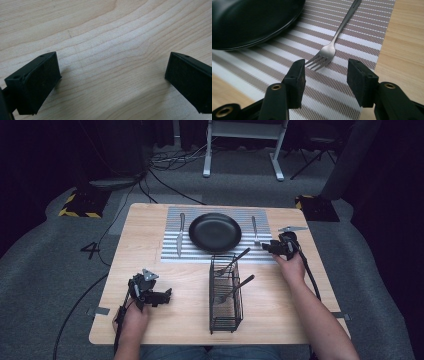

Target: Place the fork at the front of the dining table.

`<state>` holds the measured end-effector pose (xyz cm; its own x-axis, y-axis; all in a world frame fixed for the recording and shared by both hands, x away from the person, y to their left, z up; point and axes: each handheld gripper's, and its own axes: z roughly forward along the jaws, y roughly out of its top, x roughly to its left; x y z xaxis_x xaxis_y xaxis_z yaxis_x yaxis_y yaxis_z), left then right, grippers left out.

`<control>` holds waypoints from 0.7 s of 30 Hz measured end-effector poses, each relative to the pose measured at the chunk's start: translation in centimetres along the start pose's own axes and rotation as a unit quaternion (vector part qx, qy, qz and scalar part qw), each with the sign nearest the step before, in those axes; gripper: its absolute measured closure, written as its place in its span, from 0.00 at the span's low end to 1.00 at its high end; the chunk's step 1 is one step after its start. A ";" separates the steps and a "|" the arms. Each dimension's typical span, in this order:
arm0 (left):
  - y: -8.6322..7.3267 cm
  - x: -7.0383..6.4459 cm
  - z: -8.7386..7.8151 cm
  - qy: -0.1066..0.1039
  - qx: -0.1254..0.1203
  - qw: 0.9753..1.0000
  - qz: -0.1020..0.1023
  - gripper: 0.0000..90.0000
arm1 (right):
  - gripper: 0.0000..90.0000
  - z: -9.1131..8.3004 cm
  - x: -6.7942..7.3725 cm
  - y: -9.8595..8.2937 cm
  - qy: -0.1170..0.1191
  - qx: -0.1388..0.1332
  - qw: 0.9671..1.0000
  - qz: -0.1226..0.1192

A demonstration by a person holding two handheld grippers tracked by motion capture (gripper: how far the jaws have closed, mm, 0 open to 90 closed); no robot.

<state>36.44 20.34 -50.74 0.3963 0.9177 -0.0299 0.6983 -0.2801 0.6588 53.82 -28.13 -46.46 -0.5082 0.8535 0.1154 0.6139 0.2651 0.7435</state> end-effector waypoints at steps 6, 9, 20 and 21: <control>0.0 0.0 0.0 0.000 0.000 1.000 0.000 0.00 | 0.51 -4.9 1.3 0.2 0.022 -0.027 0.999 -0.024; 0.0 0.0 0.0 0.000 0.000 1.000 0.000 0.00 | 0.48 -8.2 2.5 0.2 0.037 -0.031 0.998 -0.041; 0.0 0.0 0.0 0.000 0.000 1.000 0.000 0.00 | 0.44 -13.3 3.9 -2.2 0.078 -0.027 0.995 -0.056; 0.0 0.0 0.0 0.000 0.000 1.000 0.000 0.00 | 0.43 -13.6 3.8 -2.6 0.087 -0.017 0.995 -0.053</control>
<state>36.44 20.34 -50.74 0.3960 0.9178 -0.0301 0.6984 -0.2797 0.6588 42.08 -31.65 -39.01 -0.6674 0.7302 0.1461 0.5322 0.3305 0.7794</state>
